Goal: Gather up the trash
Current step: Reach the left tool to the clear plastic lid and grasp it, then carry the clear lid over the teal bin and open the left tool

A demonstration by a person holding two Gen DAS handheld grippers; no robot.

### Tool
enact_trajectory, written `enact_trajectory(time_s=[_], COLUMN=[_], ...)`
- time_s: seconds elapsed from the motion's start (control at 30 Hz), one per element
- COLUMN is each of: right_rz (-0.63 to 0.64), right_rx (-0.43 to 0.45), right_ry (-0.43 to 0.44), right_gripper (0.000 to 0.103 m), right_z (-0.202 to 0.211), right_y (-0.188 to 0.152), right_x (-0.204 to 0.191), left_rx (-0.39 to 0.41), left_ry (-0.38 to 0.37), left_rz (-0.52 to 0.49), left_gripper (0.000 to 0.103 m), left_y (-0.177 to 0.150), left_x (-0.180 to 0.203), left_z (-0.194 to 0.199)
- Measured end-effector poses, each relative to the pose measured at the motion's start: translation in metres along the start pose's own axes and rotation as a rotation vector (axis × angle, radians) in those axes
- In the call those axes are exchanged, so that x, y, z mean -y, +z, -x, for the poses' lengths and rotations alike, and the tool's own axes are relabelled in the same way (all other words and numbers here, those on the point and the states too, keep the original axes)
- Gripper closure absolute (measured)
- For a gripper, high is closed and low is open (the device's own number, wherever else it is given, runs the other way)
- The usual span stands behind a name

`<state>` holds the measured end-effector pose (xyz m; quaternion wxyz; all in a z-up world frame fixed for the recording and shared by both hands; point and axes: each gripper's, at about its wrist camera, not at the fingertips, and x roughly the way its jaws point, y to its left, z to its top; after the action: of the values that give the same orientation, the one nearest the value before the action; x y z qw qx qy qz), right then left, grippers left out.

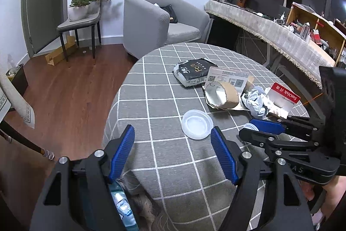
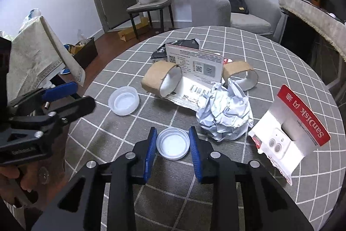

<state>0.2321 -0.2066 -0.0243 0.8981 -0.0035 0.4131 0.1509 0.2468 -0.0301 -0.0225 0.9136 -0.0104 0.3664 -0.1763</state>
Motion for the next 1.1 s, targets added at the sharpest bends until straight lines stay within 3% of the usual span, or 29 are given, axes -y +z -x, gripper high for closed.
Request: enact_trajectory(time_s=[0.13,0.47,0.73,0.83,1.1], right_rz=[-0.015,-0.056,-0.059,-0.076,-0.067], right_rx=[0.065,0.177,0.169,0.164,0.176], right_ry=[0.033,0.076,0.086,0.093,0.106], right_gripper=[0.073,0.073,0.073,0.073,0.073], right_z=[0.011,0.031,0.03,0.029,0.036], right_y=[0.005,0.014,0.021,0.022,0.025], right_x=[0.003,0.015,0.019,0.021,0.008], left_rx=[-0.016,-0.042,-0.088,-0.084,-0.032], left_ry=[0.004,-0.029,-0.01,0.013,0.001], left_rz=[-0.003,-0.027,-0.067,-0.094,-0.062], left_gripper=[0.037,0.046,0.055,0.061,0.061], left_y=[0.001,0.007,0.009,0.007,0.004], left_x=[0.004,0.022,0.033,0.037,0.025], left_z=[-0.008,-0.023,-0.043,-0.045,-0.025])
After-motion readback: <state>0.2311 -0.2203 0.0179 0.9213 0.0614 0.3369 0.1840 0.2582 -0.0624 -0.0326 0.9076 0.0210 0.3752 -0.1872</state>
